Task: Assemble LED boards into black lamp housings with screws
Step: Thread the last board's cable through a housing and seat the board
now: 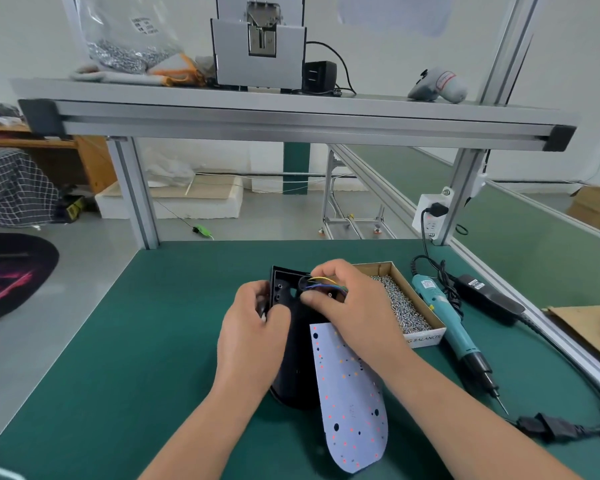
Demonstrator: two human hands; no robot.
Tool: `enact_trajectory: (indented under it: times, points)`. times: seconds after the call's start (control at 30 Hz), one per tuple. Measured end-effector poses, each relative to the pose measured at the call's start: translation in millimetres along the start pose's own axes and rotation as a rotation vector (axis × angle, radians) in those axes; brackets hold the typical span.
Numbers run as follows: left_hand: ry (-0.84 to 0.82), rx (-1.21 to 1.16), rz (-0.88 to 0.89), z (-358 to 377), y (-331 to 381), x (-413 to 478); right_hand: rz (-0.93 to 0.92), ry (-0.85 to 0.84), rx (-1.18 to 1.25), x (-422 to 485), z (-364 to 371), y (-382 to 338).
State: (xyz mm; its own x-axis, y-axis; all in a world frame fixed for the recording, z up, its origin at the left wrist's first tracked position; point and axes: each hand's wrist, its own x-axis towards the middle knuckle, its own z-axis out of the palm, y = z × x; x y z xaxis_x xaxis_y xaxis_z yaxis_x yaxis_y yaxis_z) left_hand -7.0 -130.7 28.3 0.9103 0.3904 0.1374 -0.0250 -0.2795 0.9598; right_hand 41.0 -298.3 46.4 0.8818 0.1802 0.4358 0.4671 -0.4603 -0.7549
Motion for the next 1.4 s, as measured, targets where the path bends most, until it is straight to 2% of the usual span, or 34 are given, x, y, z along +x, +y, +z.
enact_trajectory:
  times: [0.23,0.43,0.63,0.73,0.93,1.07,1.23,1.4]
  points:
    - [0.021,-0.074,0.062,3,0,-7,-0.013,0.038,0.03,-1,-2,-6]
    - [0.04,-0.132,0.155,11,0,-16,-0.1,-0.028,-0.223,2,1,-17]
    - [0.043,-0.161,0.254,15,-2,-24,-0.14,-0.019,-0.367,0,0,-26]
    - [0.037,-0.132,0.289,16,-2,-24,-0.181,-0.019,-0.362,0,-2,-23]
    - [0.003,-0.114,0.344,16,-1,-19,-0.228,0.099,-0.208,-5,-3,-11]
    - [0.018,-0.136,0.339,16,-1,-20,-0.29,0.099,-0.248,-9,-1,-4]
    - [-0.015,-0.177,0.343,15,-3,-18,-0.193,0.168,-0.146,-12,-1,-1]
    - [0.0,-0.173,0.361,14,-4,-18,-0.277,0.213,-0.235,-12,5,-4]
